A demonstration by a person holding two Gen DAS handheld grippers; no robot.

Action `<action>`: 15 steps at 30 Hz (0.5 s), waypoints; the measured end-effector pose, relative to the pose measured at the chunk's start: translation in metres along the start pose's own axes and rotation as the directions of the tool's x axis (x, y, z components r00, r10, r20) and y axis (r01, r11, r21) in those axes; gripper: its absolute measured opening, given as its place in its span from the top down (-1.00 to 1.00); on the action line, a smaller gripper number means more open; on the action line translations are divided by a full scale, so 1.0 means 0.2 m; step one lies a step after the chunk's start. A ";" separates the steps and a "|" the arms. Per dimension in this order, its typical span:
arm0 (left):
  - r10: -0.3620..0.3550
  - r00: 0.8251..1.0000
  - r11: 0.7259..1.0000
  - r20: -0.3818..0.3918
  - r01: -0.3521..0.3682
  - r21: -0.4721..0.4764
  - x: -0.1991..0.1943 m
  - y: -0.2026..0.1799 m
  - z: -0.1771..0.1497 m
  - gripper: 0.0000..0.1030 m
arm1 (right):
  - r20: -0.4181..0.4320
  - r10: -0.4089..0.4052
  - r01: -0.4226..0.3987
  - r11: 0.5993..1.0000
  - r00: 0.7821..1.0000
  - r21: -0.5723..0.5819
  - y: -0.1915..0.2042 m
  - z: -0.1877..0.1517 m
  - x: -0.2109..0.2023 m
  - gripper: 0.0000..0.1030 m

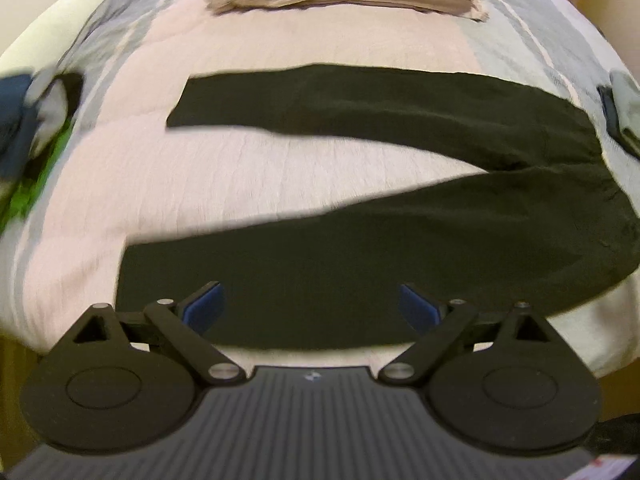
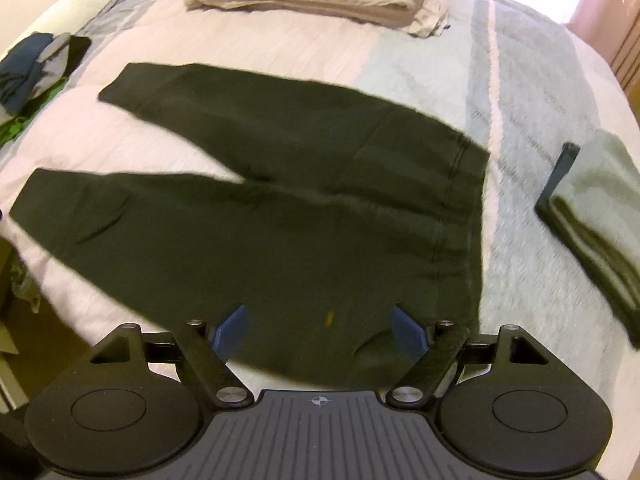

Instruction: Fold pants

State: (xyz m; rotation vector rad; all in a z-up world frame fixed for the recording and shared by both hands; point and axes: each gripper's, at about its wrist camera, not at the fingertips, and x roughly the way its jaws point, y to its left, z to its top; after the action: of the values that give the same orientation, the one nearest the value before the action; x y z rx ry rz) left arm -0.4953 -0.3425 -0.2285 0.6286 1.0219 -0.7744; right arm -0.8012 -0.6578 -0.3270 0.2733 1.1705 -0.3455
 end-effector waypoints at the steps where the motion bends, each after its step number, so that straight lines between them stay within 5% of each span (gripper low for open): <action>1: -0.008 1.000 0.999 0.004 0.008 0.031 0.05 0.04 0.08 -0.78 | 0.002 -0.016 0.016 1.000 1.000 -0.002 -0.01 0.04 0.02 -0.48; 7: -0.067 0.998 0.977 0.011 0.063 0.204 0.45 0.29 0.59 -0.77 | -0.006 -0.073 0.073 0.997 0.997 0.000 -0.04 0.33 0.19 -0.48; 15: -0.100 0.995 0.877 -0.005 0.090 0.472 1.09 0.51 1.18 -0.47 | 0.002 -0.091 0.091 0.989 0.996 -0.115 -0.10 0.74 0.50 -0.47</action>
State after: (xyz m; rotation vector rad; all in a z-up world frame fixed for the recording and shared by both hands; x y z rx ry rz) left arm -0.2263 -0.5230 -0.3235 0.9918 0.8511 -1.1310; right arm -0.6487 -0.7453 -0.3661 0.1205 1.2043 -0.3565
